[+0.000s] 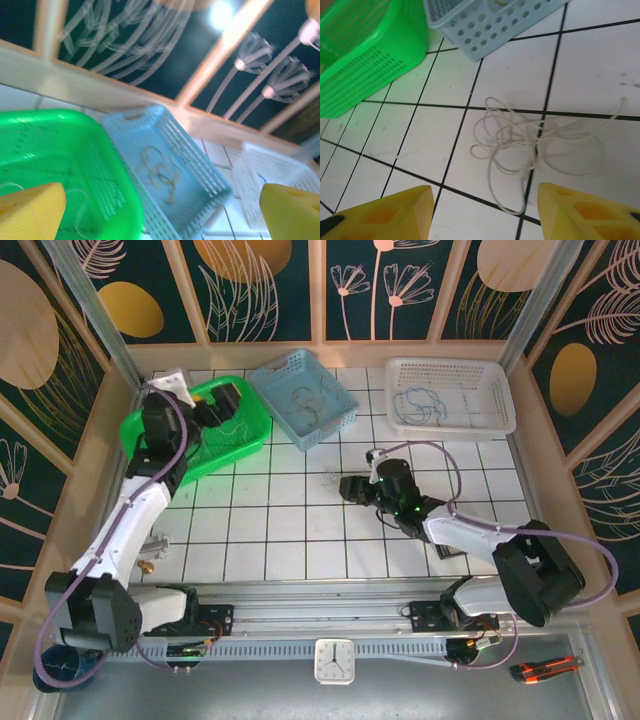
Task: Untangle the cables
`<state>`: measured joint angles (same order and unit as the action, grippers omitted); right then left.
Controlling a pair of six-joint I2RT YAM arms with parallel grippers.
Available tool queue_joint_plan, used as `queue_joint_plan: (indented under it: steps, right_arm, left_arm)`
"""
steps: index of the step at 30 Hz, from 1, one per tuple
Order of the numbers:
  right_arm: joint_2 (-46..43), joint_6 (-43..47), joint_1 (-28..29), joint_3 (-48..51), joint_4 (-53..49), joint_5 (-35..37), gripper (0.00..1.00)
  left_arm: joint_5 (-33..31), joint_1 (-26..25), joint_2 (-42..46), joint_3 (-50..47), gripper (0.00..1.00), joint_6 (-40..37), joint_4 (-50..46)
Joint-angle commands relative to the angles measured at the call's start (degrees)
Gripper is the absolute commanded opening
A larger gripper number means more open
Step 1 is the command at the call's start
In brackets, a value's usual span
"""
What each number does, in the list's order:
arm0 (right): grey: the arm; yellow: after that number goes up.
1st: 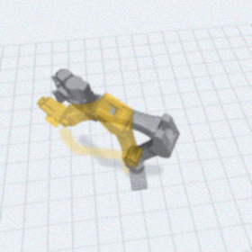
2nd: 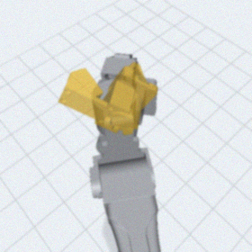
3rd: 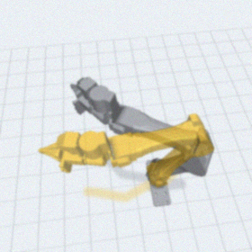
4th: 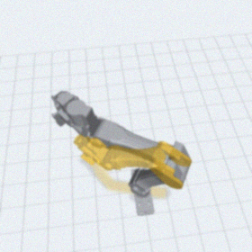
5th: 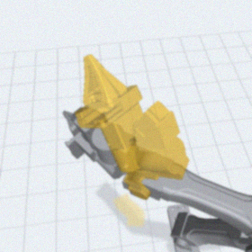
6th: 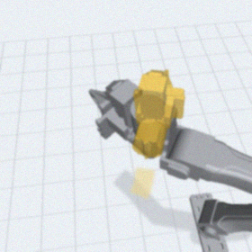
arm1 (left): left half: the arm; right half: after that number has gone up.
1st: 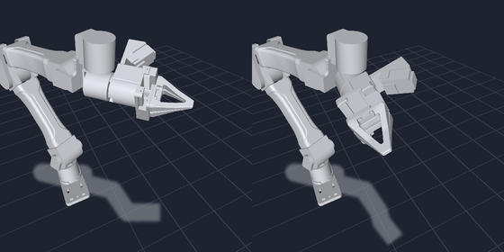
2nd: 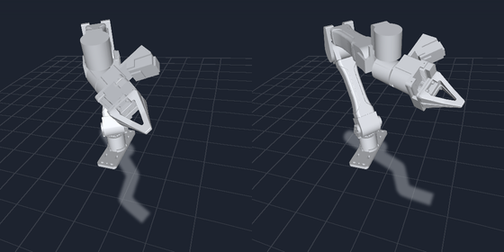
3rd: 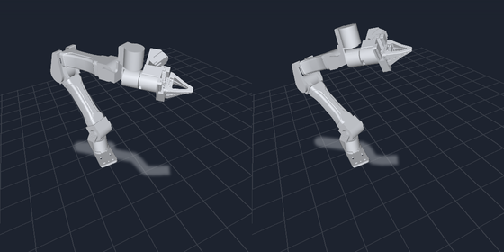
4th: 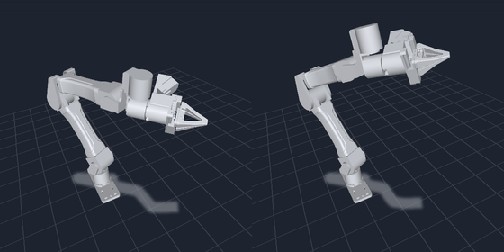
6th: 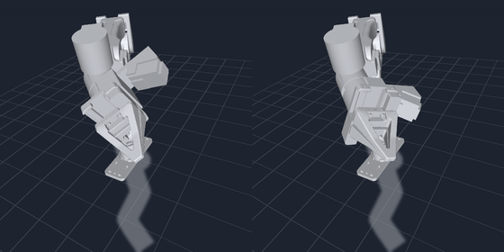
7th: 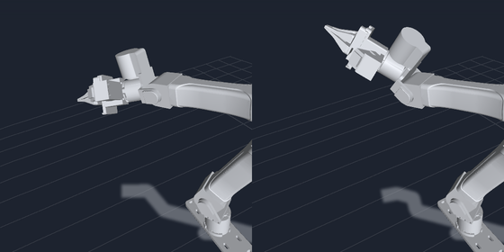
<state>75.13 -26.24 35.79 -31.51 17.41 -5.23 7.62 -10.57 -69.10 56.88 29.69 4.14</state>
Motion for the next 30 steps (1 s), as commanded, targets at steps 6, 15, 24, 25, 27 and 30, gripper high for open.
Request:
queue_joint_plan:
  steps: [6,15,24,25,27,30]
  right_arm:
    - [-3.3,-0.8,-4.1,1.4,-0.6,-5.8,0.50]
    - [1.3,0.7,2.1,2.4,-1.7,-4.1,0.41]
    - [11.2,2.2,4.8,-2.0,-0.7,0.5,0.41]
    - [11.9,2.3,4.7,-2.4,-0.5,0.7,0.41]
    - [12.9,2.7,4.8,-3.1,-0.4,1.0,0.40]
    - [14.0,3.1,4.8,-4.0,-0.3,1.8,0.40]
  left_arm:
    - [-3.6,-15.3,0.8,-14.0,0.99,7.3,5.0]
    - [-6.8,-21.2,-4.8,-19.6,0.99,11.5,11.1]
    - [-7.0,-21.2,-6.2,-17.1,0.99,11.9,11.1]
    - [-7.0,-21.1,-6.1,-17.1,0.99,12.0,11.2]
    - [-7.0,-21.1,-5.9,-17.4,0.99,12.3,11.3]
    - [-6.8,-21.2,-5.7,-17.8,0.99,12.6,11.7]
